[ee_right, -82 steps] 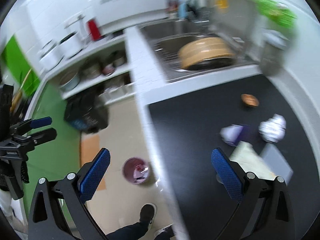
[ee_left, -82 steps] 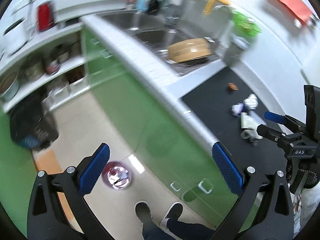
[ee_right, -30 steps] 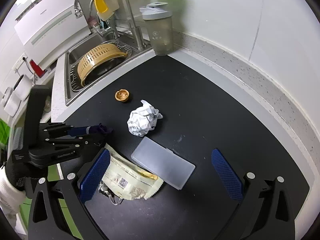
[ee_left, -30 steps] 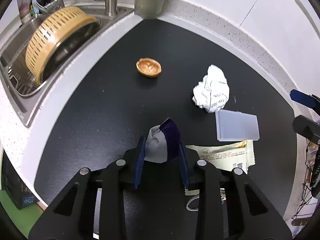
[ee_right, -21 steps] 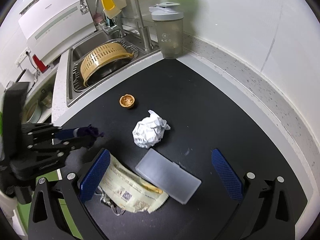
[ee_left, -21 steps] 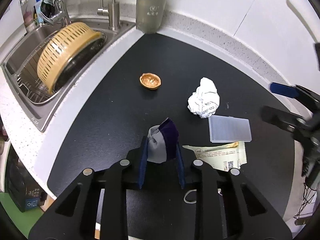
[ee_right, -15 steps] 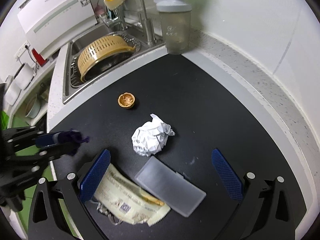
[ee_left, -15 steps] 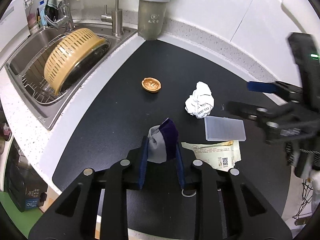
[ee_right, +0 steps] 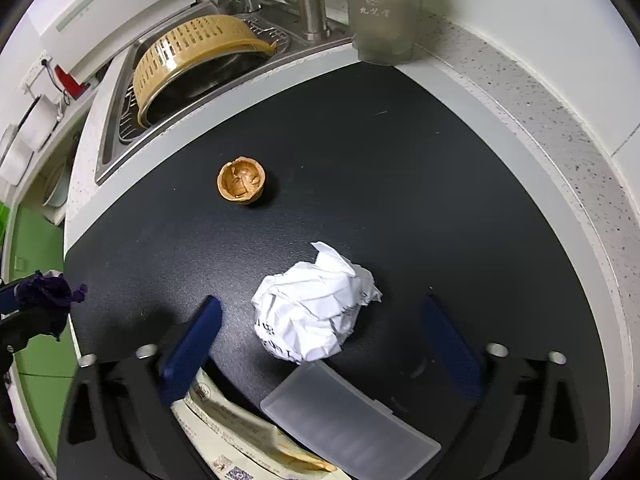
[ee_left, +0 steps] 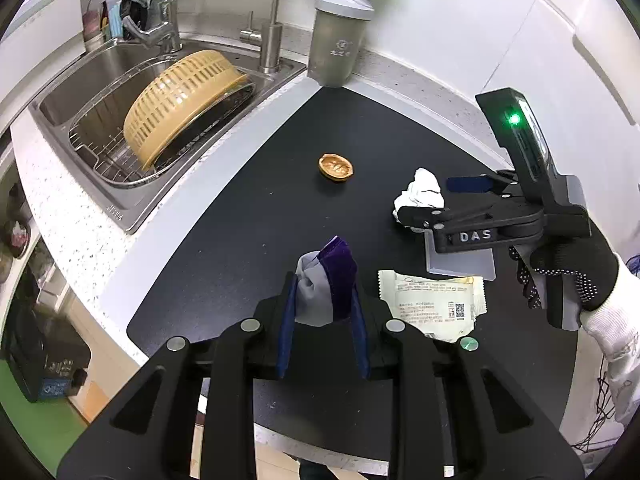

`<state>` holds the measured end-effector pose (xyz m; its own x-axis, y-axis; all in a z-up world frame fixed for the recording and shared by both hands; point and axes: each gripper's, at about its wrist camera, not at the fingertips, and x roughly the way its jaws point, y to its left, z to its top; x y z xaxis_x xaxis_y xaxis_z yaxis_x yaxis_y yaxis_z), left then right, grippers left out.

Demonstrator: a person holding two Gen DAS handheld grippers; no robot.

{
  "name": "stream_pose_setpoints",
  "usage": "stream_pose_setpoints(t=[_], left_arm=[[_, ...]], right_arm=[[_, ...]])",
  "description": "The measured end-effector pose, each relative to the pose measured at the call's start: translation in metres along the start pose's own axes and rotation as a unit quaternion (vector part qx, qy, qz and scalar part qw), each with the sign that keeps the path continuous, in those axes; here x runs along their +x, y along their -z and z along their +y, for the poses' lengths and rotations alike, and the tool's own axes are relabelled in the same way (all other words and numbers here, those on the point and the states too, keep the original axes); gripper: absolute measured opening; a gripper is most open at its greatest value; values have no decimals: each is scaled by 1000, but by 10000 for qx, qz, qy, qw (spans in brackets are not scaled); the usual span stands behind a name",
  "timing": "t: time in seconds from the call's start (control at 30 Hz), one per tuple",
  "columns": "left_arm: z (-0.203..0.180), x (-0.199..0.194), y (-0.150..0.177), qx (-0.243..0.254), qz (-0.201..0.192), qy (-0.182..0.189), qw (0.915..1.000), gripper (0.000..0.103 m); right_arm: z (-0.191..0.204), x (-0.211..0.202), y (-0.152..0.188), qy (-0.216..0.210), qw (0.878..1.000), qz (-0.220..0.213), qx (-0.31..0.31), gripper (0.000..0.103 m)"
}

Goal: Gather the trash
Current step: 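Grasp the crumpled white paper with the right tool and lift it, then carry glove and paper to the pink bin and release them inside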

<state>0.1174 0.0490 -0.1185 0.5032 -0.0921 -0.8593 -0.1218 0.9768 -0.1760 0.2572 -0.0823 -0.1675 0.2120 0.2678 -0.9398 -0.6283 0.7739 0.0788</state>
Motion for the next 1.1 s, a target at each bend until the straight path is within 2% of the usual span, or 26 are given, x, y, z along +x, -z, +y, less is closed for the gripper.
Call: stream_pose_setpoints(t=[0.07,0.2,0.37,0.5,0.7,0.93,1.1], left_arm=[[2,-1,0,-24,-6,-7,10000,25],[5,-3,-1,-61,-24,-7,10000,25],[6,-6,0,-64,-51,19,10000,25],[6,-16,1,-54,-121,18,9999,25],[16,-46,11,-102,-309,-77,9994,25],[52,-92,55,-412,-471,-389,9973,25],[90,-120,104,-817,-454,-676,9933,25]], right_arm=[[1,3,0,48,10000,45,-17,53],[5,-2,1,39,10000,-63,-57,46],[9,-21,1,-7,9996,-264,-71,45],[20,-51,6,-90,9987,-472,-184,45],[61,-102,22,-298,9942,-852,-587,45],[136,-134,38,-754,9832,-1142,-1205,45],[198,-130,47,-1132,9739,-1076,-1648,45]])
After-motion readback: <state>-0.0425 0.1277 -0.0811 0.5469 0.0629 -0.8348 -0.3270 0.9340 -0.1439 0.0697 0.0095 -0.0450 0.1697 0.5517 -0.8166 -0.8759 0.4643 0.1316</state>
